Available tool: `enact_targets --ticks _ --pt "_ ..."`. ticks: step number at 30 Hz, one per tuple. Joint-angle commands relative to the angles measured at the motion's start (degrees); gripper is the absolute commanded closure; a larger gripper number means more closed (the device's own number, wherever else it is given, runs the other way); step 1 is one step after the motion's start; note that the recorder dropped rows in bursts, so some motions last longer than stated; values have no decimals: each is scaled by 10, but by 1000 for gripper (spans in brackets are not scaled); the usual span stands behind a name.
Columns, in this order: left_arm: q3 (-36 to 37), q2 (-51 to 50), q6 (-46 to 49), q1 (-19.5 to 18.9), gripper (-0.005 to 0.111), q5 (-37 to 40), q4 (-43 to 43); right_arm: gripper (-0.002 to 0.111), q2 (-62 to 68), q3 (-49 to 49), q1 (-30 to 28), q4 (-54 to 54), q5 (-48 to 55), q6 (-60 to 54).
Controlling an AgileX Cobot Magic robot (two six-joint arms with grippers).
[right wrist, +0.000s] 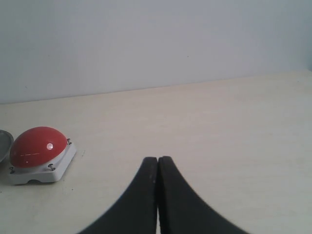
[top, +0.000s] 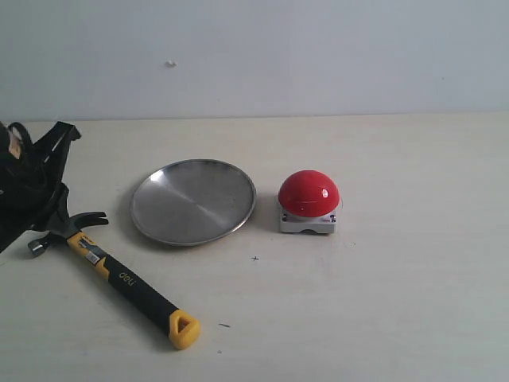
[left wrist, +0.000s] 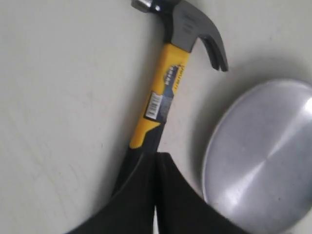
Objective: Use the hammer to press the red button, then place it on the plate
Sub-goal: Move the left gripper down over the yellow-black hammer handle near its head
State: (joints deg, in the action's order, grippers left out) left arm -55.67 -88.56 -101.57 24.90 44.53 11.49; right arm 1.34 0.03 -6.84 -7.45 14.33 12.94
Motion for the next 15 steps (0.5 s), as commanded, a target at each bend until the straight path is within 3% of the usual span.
enact_targets --ticks 1,10,15 --pt "-69 -50 -55 20 107 98 41 108 -4 0 -3 -4 -6 -4" --pt "-103 -127 -100 20 107 148 12 108 -4 0 -3 -4 -6 -4" --pt "-103 -152 8 20 107 134 13 108 -4 0 -3 -4 -6 -4"
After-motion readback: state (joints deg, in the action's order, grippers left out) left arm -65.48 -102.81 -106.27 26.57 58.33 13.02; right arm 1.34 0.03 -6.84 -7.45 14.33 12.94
